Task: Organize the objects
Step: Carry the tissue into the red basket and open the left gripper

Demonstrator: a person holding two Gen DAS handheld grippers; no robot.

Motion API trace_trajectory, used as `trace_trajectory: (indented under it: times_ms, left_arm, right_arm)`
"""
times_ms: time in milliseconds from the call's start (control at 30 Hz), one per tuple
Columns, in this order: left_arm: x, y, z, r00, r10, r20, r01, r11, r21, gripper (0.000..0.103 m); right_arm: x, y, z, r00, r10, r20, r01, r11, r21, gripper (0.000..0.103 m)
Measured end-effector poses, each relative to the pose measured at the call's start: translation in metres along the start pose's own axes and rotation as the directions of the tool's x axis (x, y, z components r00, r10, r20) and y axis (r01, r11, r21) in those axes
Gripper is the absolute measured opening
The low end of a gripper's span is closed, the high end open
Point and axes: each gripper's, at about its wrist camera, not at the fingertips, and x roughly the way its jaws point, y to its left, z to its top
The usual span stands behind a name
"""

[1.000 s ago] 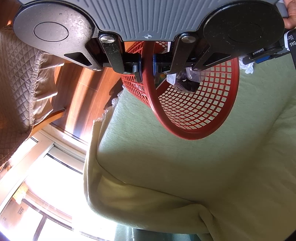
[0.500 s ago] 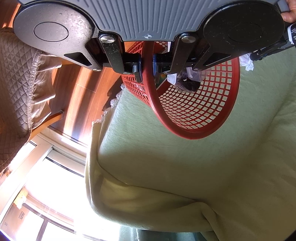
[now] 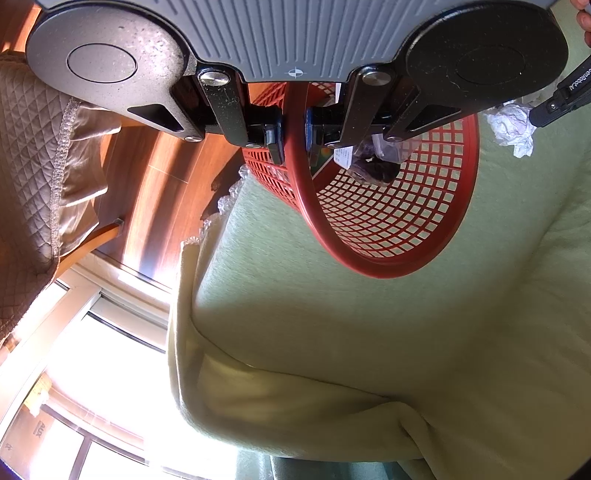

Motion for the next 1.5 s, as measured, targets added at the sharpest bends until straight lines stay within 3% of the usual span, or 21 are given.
trace_trajectory:
  times_ms: [300, 433, 533, 633, 767, 1133, 1500]
  left_arm:
    - [-0.026, -0.033, 0.001, 0.993, -0.116, 0.035, 0.116, 0.993, 0.003, 0.002]
    - [-0.025, -0.059, 0.003, 0.975, -0.223, 0.017, 0.223, 0.975, 0.017, 0.003]
    - [-0.023, -0.077, 0.002, 0.958, -0.286, -0.005, 0.286, 0.958, 0.032, 0.008]
    - [-0.022, -0.091, 0.0, 0.954, -0.299, -0.02, 0.3, 0.953, 0.054, 0.018]
    - [-0.021, -0.094, -0.005, 0.962, -0.27, -0.033, 0.272, 0.96, 0.065, 0.024]
    - [-0.022, -0.066, -0.011, 0.989, -0.143, -0.043, 0.144, 0.989, 0.04, 0.026]
    - [-0.028, -0.026, -0.02, 0.998, -0.017, -0.061, 0.016, 1.0, -0.007, 0.029]
  right_arm:
    - [0.001, -0.004, -0.001, 1.0, 0.009, 0.002, -0.009, 1.0, 0.0, 0.008]
    - [0.001, -0.004, -0.001, 1.0, 0.011, 0.003, -0.011, 1.0, -0.003, 0.008]
    - [0.001, -0.004, -0.001, 1.0, 0.013, 0.003, -0.013, 1.0, -0.003, 0.008]
    - [0.001, -0.005, -0.001, 1.0, 0.016, 0.003, -0.016, 1.0, -0.002, 0.008]
    - [0.001, -0.005, -0.002, 1.0, 0.017, 0.004, -0.017, 1.0, -0.004, 0.008]
    - [0.0, -0.008, -0.004, 1.0, 0.015, 0.01, -0.015, 1.0, -0.008, 0.008]
    - [0.001, -0.01, -0.005, 1.0, 0.009, 0.009, -0.008, 1.0, -0.014, 0.008]
